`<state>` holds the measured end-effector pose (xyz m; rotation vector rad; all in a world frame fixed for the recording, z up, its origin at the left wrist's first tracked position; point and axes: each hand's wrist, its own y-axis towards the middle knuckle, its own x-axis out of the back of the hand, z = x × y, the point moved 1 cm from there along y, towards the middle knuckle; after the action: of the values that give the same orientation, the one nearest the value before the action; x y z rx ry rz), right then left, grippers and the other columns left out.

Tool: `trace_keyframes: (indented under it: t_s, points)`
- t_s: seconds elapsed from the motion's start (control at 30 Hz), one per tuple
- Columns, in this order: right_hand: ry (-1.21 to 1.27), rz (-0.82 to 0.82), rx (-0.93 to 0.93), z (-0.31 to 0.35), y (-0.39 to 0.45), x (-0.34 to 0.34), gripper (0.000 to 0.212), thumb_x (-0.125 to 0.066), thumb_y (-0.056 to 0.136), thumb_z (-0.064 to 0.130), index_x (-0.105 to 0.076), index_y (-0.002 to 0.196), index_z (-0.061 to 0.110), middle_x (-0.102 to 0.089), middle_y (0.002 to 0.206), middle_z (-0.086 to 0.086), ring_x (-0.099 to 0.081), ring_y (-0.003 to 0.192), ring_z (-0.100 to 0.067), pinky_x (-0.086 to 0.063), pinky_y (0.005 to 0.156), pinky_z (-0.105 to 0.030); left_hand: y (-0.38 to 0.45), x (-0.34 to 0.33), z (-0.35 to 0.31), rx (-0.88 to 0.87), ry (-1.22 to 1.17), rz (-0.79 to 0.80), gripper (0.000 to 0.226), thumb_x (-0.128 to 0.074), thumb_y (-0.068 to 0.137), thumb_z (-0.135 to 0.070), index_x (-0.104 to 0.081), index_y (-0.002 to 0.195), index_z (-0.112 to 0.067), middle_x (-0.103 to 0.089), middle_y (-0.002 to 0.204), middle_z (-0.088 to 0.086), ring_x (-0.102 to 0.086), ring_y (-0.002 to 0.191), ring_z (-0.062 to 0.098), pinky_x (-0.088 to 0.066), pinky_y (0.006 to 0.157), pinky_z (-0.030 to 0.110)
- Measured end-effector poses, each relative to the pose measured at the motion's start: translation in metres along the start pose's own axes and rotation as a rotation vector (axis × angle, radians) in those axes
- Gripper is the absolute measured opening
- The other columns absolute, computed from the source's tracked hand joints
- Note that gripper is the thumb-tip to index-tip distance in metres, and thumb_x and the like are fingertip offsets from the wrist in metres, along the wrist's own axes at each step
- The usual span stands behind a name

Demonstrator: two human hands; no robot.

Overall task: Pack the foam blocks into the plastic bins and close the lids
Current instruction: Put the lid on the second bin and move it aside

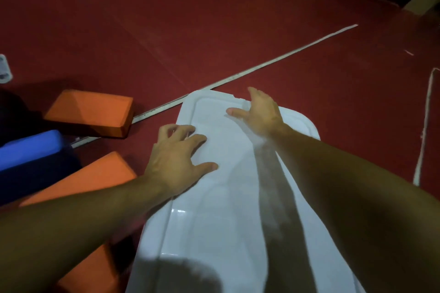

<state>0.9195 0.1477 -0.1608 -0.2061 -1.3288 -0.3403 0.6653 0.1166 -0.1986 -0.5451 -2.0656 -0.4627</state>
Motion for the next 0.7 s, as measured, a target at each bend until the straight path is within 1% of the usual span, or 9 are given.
trace_keyframes:
  t_s: [0.13,0.2,0.27,0.33,0.37,0.4,0.5,0.6,0.7]
  points:
    - [-0.126,0.139,0.127,0.006,0.042,-0.001,0.133,-0.065,0.043,0.089,-0.027,0.153,0.026,-0.035,0.156,0.000,-0.029,0.145,-0.020,-0.014,0.119,-0.055,0.002,-0.005,0.004,-0.002,-0.027,-0.013,0.082,-0.047,0.063,-0.084,-0.057,0.130,-0.037,-0.042,0.143,-0.011,-0.021,0.130,0.022,-0.042,0.100,0.051]
    - [-0.079,0.289,0.132,0.006,0.058,-0.004,0.136,-0.067,0.036,0.088,-0.026,0.152,0.032,-0.041,0.153,0.002,-0.038,0.140,-0.022,-0.025,0.117,-0.051,0.003,-0.006,0.006,-0.001,-0.029,-0.011,0.079,-0.056,0.066,-0.081,-0.056,0.131,-0.036,-0.040,0.145,-0.012,-0.018,0.131,0.021,-0.043,0.100,0.050]
    - [-0.003,0.430,0.089,0.002,0.068,-0.009,0.118,-0.076,0.042,0.079,-0.036,0.146,0.039,-0.055,0.138,0.005,-0.051,0.128,-0.022,-0.040,0.107,-0.039,0.004,-0.008,0.007,0.010,-0.034,-0.006,0.076,-0.061,0.069,-0.078,-0.055,0.132,-0.037,-0.038,0.146,-0.013,-0.016,0.132,0.019,-0.042,0.101,0.050]
    - [0.021,0.502,0.066,0.001,0.074,-0.012,0.093,-0.080,0.050,0.072,-0.050,0.132,0.041,-0.063,0.122,0.011,-0.059,0.115,-0.019,-0.044,0.093,-0.033,0.005,-0.008,0.008,0.015,-0.040,-0.010,0.076,-0.060,0.068,-0.079,-0.055,0.132,-0.037,-0.037,0.146,-0.014,-0.016,0.132,0.019,-0.042,0.101,0.050]
    - [0.027,0.497,0.073,0.002,0.075,-0.013,0.092,-0.080,0.050,0.072,-0.052,0.131,0.039,-0.063,0.121,0.011,-0.059,0.114,-0.019,-0.045,0.092,-0.033,0.005,-0.008,0.009,0.016,-0.044,-0.011,0.077,-0.058,0.067,-0.079,-0.055,0.131,-0.037,-0.037,0.146,-0.015,-0.016,0.132,0.019,-0.042,0.101,0.051]
    - [0.037,0.468,0.086,0.003,0.075,-0.014,0.101,-0.079,0.046,0.075,-0.050,0.135,0.037,-0.062,0.125,0.009,-0.058,0.117,-0.019,-0.044,0.095,-0.034,0.005,-0.009,0.010,0.019,-0.046,-0.010,0.077,-0.058,0.067,-0.079,-0.055,0.131,-0.037,-0.037,0.146,-0.015,-0.016,0.132,0.019,-0.042,0.101,0.051]
    - [0.071,0.232,0.098,0.003,0.064,-0.017,0.126,-0.076,0.036,0.080,-0.039,0.146,0.031,-0.056,0.138,0.002,-0.047,0.131,-0.020,-0.039,0.107,-0.038,0.006,-0.008,0.010,0.012,-0.030,-0.017,0.074,-0.062,0.069,-0.077,-0.055,0.131,-0.036,-0.036,0.146,-0.014,-0.016,0.132,0.019,-0.042,0.101,0.051]
    - [0.041,-0.036,0.092,0.004,0.042,-0.019,0.118,-0.080,0.043,0.076,-0.046,0.142,0.024,-0.056,0.135,-0.004,-0.047,0.129,-0.026,-0.039,0.106,-0.041,0.006,-0.007,0.010,0.005,-0.004,-0.013,0.073,-0.061,0.070,-0.077,-0.055,0.131,-0.036,-0.037,0.146,-0.012,-0.017,0.132,0.021,-0.043,0.100,0.052]
    - [0.075,-0.106,0.022,0.009,0.020,-0.023,0.105,-0.079,0.052,0.073,-0.048,0.138,0.021,-0.060,0.129,-0.003,-0.050,0.122,-0.025,-0.043,0.102,-0.042,0.004,-0.007,0.008,-0.004,0.025,0.004,0.073,-0.059,0.072,-0.078,-0.055,0.132,-0.035,-0.038,0.147,-0.010,-0.019,0.132,0.025,-0.041,0.101,0.053]
